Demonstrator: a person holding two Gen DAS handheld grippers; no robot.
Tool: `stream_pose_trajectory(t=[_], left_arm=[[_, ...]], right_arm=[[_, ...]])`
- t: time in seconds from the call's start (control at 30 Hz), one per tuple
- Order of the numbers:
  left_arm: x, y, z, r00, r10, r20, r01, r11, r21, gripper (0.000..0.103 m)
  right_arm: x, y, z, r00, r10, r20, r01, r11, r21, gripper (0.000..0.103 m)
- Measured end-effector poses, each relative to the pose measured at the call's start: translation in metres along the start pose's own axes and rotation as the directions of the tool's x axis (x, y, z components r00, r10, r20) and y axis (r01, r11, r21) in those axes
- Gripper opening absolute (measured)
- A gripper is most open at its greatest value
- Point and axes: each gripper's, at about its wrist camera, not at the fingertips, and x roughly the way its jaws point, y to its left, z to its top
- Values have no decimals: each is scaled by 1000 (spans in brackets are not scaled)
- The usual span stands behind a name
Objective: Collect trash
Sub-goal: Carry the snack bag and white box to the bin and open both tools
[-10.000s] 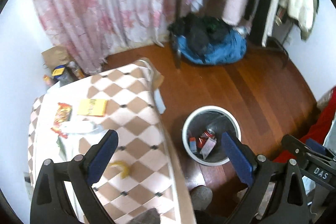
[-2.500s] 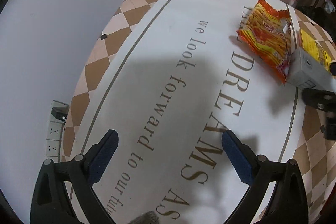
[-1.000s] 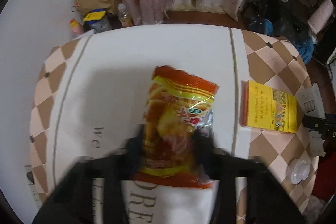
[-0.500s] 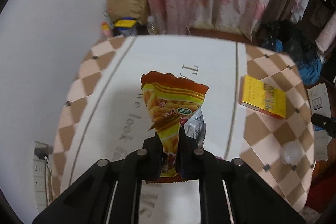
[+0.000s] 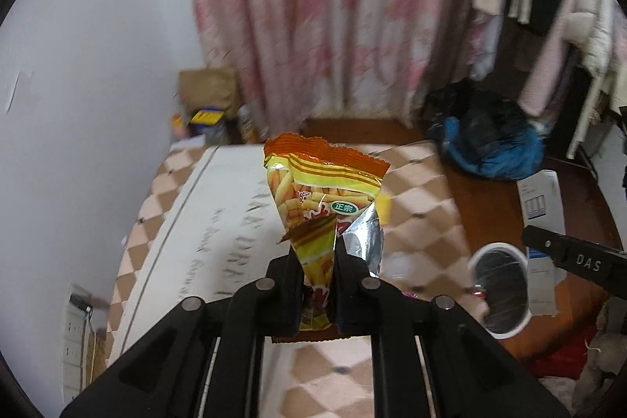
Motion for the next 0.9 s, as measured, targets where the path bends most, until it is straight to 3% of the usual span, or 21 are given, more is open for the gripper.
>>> stream_pose_trajectory(t=[0.2, 0.37, 0.57, 0.7, 0.77, 0.9], left_arm=[[-22, -77, 10, 994, -96, 44, 92, 992, 88, 9], [-14, -147, 10, 984, -180, 19, 175, 975, 138, 9], [24, -224, 1, 969, -239, -59, 246, 950, 193, 9], [61, -267, -9, 954, -263, -143, 288, 935, 208, 9], [87, -284, -16, 939, -273, -207, 314, 928, 200, 9], [146, -307, -36, 890, -288, -353, 358, 922, 150, 9]], right_arm=[[-52, -76, -2, 998, -29, 61, 23, 996, 88, 39], [-68, -151, -7, 995, -77, 63, 65, 983, 172, 39], [-54, -235, -13, 993, -117, 20, 108, 959, 264, 39], [-21, -284, -14, 993, -115, -27, 118, 942, 313, 39], [0, -305, -16, 994, -98, -55, 111, 933, 342, 39], [54, -340, -25, 992, -52, -119, 96, 911, 400, 39]])
